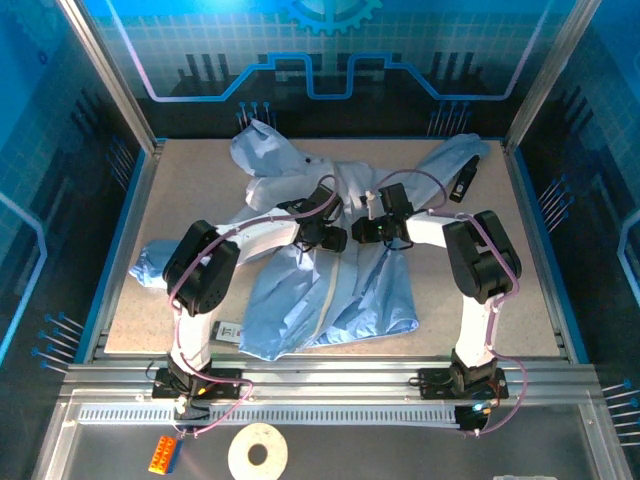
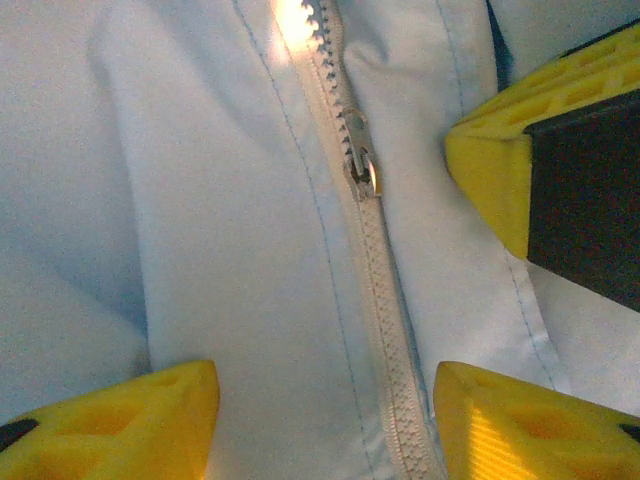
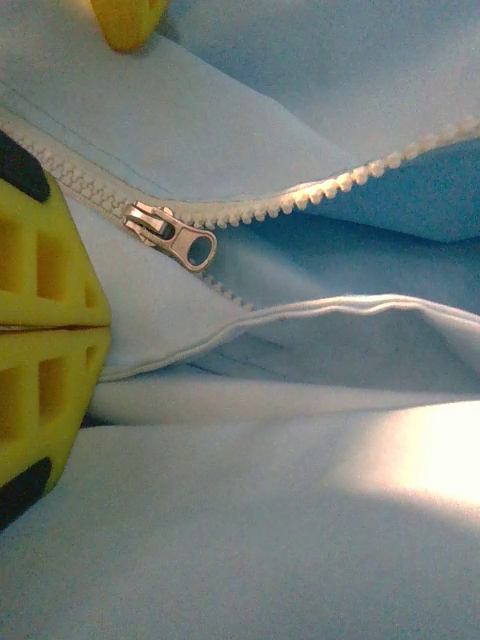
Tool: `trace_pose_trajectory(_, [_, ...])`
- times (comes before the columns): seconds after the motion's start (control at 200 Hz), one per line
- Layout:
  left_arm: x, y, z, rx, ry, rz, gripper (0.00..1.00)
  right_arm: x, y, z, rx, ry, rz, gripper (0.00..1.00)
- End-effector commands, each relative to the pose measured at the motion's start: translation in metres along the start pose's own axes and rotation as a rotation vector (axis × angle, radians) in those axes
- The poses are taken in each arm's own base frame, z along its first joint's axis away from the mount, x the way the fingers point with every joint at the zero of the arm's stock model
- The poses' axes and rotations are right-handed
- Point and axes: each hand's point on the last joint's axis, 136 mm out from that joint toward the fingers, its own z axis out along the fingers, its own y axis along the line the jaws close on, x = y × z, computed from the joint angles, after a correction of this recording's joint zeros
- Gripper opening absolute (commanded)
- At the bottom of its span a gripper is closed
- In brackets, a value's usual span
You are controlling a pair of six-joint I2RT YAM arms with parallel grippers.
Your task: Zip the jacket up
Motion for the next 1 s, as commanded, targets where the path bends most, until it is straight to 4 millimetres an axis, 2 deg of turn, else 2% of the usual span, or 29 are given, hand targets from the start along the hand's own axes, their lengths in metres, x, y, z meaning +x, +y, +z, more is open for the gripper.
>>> trace_pose_trajectory(0.0, [0.006,-0.004,0.017,0.005,0.026,0.033,0.61,0.0,-0.006,-0.005,0.01,-0.016,0.041,0.07])
trace_pose_trajectory(0.145, [0.02,-0.005,0.044,0.015,0.067,0.026,0.72,0.003,-0.006,-0.005,0.002,-0.015,0.053,0.05])
trace_pose_trajectory(0.22, [0.025,-0.004,0.054,0.021,0.083,0.033,0.71,0.005,-0.005,-0.005,-0.008,-0.013,0.056,0.05])
trace_pose_trajectory(0.29, [0.024,-0.005,0.054,0.047,0.075,0.037,0.57,0.005,-0.003,-0.008,-0.015,-0.019,0.051,0.05])
trace_pose_trajectory(0.405, [0.012,-0.012,0.042,0.146,-0.001,0.053,0.2,-0.002,0.002,-0.016,-0.044,-0.05,0.039,0.05])
trace_pose_trajectory(0.49, [0.002,-0.013,0.029,0.201,-0.067,0.066,0.0,-0.012,0.008,-0.026,-0.077,-0.09,0.032,0.05])
trace_pose_trajectory(0.695, [-0.018,-0.015,-0.001,0.275,-0.194,0.151,0.0,-0.036,0.027,-0.054,-0.15,-0.162,-0.015,0.08])
trace_pose_trajectory(0.845, [-0.028,-0.023,-0.022,0.333,-0.269,0.215,0.0,-0.05,0.05,-0.074,-0.23,-0.221,-0.126,0.09])
trace_pose_trajectory(0.996, [-0.035,-0.027,-0.041,0.393,-0.329,0.246,0.0,-0.056,0.065,-0.082,-0.289,-0.234,-0.192,0.14])
